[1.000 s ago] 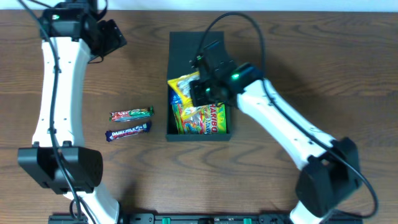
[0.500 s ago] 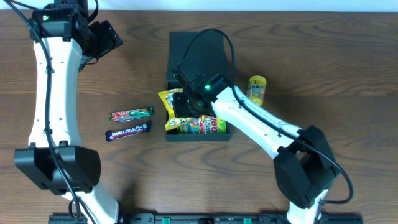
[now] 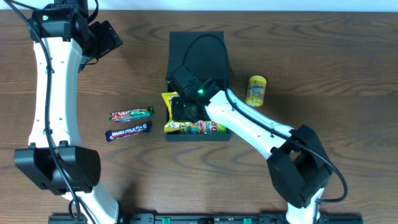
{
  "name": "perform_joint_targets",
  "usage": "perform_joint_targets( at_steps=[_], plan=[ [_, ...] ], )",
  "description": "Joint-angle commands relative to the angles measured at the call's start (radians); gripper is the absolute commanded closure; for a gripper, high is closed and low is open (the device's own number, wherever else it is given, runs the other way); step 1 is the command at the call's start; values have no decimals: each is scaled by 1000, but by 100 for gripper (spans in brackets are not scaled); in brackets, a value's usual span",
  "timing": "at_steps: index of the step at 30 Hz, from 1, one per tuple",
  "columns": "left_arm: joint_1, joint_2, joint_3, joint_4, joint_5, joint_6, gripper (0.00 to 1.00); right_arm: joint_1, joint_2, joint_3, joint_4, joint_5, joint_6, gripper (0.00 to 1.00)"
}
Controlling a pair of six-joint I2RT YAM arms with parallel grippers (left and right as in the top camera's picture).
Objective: Pack container
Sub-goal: 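Carry the yellow candy bag into the box and release it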
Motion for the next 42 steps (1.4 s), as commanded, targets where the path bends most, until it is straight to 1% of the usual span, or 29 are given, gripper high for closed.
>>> perform_joint_targets(
  at_steps=[1,3,4,7,10,12,13,14,15,16,17,18,23,28,32,36,42],
  plan=[
    [2,-30,8,-5,3,3,5,25,28,-8,-5,-2,-37,30],
    [2,-30,8,-5,3,3,5,15,17,-6,-17,-2,-46,13],
    [2,-30,8,-5,3,3,5,8,8,-2,-25,-2,-52,9],
    [2,-30,8,-6,3,3,5,-22,-37,18,-52,-2,-61,8],
    [2,-30,8,-6,3,3,5,-45,-105,27,-53,-1,-100,8],
    [2,-30,8,-8,3,3,5,-56,-153,27,-48,1,-127,11],
    [2,-30,8,-9,3,3,5,-61,-179,27,-45,6,-145,17],
    [2,-30,8,-10,3,3,5,-63,-202,27,-46,19,-159,31],
    [2,-30,8,-10,3,3,5,-63,-218,27,-45,33,-177,62],
    [2,-30,8,-10,3,3,5,-63,-220,27,-44,33,-195,81],
    [2,-30,8,-10,3,2,5,-62,-220,26,-44,33,-210,94],
    [2,-30,8,-10,3,2,5,-60,-212,21,-42,33,-222,98],
    [2,-30,8,-11,3,2,5,-45,-117,-3,-30,32,-269,98],
    [2,-30,8,-13,3,2,5,-39,8,-3,-16,28,-280,98],
    [2,-30,8,-24,3,2,5,-35,104,-3,4,-9,-320,99],
    [2,-30,8,-34,3,3,5,-35,117,-2,24,-9,-349,98],
    [2,-30,8,-34,3,2,5,-37,66,27,26,-28,-418,98]
  ],
)
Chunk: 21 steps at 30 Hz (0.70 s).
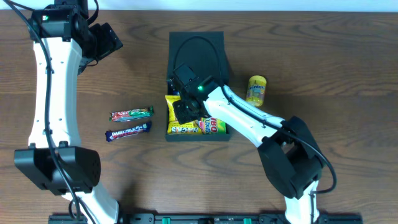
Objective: Pack container
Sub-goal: 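Carry the yellow candy bag into the box and release it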
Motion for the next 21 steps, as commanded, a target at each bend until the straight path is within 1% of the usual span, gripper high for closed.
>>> perform_joint_targets(
  at_steps=[1,5,9,13,17,21],
  plan=[
    [2,-28,8,-6,0,2,5,5,-22,21,5,-11,-65,98],
    [2,-28,8,-6,0,2,5,5,-66,21,12,-12,-79,98],
    [2,-28,8,-6,0,2,5,5,-67,21,22,-12,-79,99],
    [2,-28,8,-7,1,2,5,5,-64,19,101,-11,-80,98],
    [2,-28,8,-10,0,2,5,6,-42,14,172,-3,-87,99],
    [2,-28,8,-19,0,3,5,5,8,14,176,27,-87,99]
  ],
)
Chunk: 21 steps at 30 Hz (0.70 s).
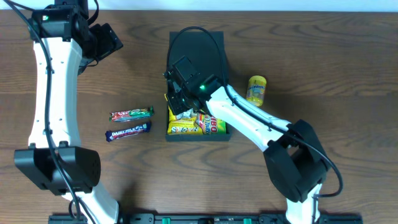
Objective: Pack container
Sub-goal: 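Carry the yellow candy bag into the box and release it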
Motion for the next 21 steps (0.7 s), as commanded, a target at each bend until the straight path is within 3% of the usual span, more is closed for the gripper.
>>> perform_joint_targets(
  at_steps=[1,21],
  plan=[
    [2,-28,8,-13,0,3,5,5,51,11,2,27,-19,99],
    [2,-28,8,-24,1,2,5,-1,68,9,14,12,-75,99]
  ],
)
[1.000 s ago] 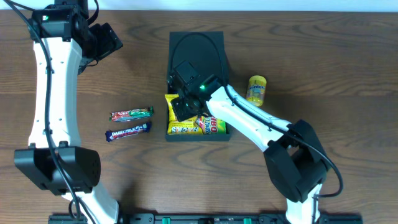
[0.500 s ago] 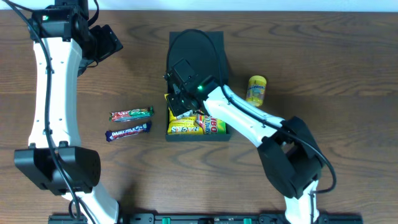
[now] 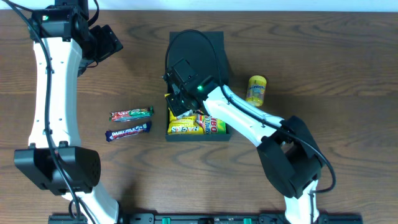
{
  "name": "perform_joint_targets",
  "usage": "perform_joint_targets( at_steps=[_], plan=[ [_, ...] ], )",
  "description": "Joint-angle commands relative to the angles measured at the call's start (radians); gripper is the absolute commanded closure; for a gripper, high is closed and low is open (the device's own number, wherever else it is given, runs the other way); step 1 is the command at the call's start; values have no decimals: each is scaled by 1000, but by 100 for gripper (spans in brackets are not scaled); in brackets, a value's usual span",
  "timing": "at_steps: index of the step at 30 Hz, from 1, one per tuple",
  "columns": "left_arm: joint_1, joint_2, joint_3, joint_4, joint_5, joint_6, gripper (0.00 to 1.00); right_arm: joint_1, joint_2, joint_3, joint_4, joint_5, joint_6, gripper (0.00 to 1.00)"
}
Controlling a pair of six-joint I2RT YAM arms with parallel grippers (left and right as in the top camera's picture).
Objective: Pack container
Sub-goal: 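Carry the yellow candy bag into the box and release it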
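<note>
A black container (image 3: pixel 214 46) stands at mid-table. A yellow gummy packet (image 3: pixel 194 126) lies flat in its near end. My right gripper (image 3: pixel 176 101) hovers over the container's left side just behind the packet, fingers apart and carrying nothing. A red-green chocolate bar (image 3: pixel 131 113) and a purple Dairy Milk bar (image 3: pixel 128 131) lie on the table left of the container. On the right a yellow can (image 3: pixel 256 90) rests on its side. My left gripper (image 3: pixel 111 38) is raised at the far left, away from everything; its jaws cannot be made out.
The right arm's white links (image 3: pixel 249 121) cross the container's right near corner. The left arm (image 3: pixel 53 93) runs along the table's left side. Brown wooden table (image 3: pixel 323 74) lies all round.
My right gripper has shifted slightly toward the far left over the container. The packet lies as before. The left arm, bars and can have not moved.
My right gripper was first low in the container on a crumpled yellow packet. Then the packet lay flatter with the gripper still on its far left end. After that the gripper stood farther back, off the packet, and it stays there now.
</note>
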Motion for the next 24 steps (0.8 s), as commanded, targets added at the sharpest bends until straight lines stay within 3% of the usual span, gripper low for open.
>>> perform_joint_targets(
  at_steps=[1,11,24],
  plan=[
    [2,-28,8,-9,1,2,5,2,35,8,-3,3,-30,98],
    [2,-28,8,-41,0,3,5,-11,62,25,-13,3,-37,98],
    [2,-28,8,-41,-8,3,5,-197,-325,120,-133,7,-37,98]
  ],
)
